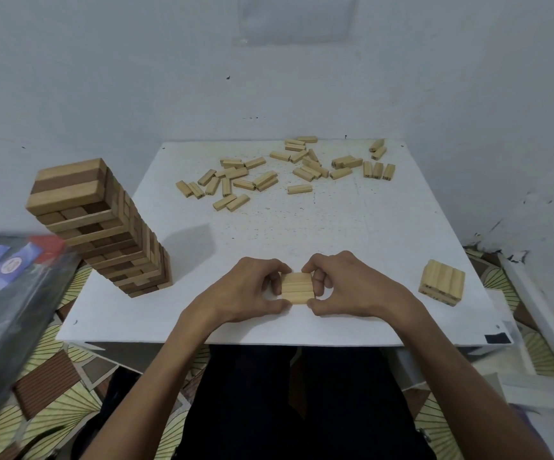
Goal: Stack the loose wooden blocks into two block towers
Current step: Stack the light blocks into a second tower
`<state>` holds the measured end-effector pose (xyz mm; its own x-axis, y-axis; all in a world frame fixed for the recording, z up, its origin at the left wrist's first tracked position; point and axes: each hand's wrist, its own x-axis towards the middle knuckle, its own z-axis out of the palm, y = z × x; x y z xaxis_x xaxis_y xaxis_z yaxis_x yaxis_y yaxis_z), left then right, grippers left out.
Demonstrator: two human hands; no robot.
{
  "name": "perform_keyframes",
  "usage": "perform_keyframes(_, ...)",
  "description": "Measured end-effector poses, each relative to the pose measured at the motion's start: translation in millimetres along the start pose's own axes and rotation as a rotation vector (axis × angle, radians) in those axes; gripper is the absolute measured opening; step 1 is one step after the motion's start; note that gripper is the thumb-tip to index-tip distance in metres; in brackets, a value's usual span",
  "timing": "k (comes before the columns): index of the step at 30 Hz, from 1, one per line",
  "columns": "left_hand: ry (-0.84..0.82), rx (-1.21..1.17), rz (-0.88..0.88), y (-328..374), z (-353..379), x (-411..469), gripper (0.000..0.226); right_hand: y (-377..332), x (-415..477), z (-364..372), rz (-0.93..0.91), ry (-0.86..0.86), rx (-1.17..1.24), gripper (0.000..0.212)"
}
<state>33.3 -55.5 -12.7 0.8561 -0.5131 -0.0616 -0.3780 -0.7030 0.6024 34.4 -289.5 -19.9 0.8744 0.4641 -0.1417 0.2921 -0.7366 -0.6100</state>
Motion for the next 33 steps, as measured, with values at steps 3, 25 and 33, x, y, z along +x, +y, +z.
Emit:
perform_keyframes(3,0.004,0.000,-0.003,0.0,1.1,-0.4,0.046,-1.0,-1.3,-0.7,0.008,-0.002,-0.005,0.041)
perform_keyframes(25,0.268,-0.048,0.209,1.3,3.7,6.8,0.052,-7.4,-33.8,-8.9,-0.117,0.325,-0.088,0.051)
perform_keyframes(33,0.214,-0.184,0.336,42.0,13.9,43.2,0.051,17.3,-69.2,-45.0,-0.074,0.404,-0.131,0.054)
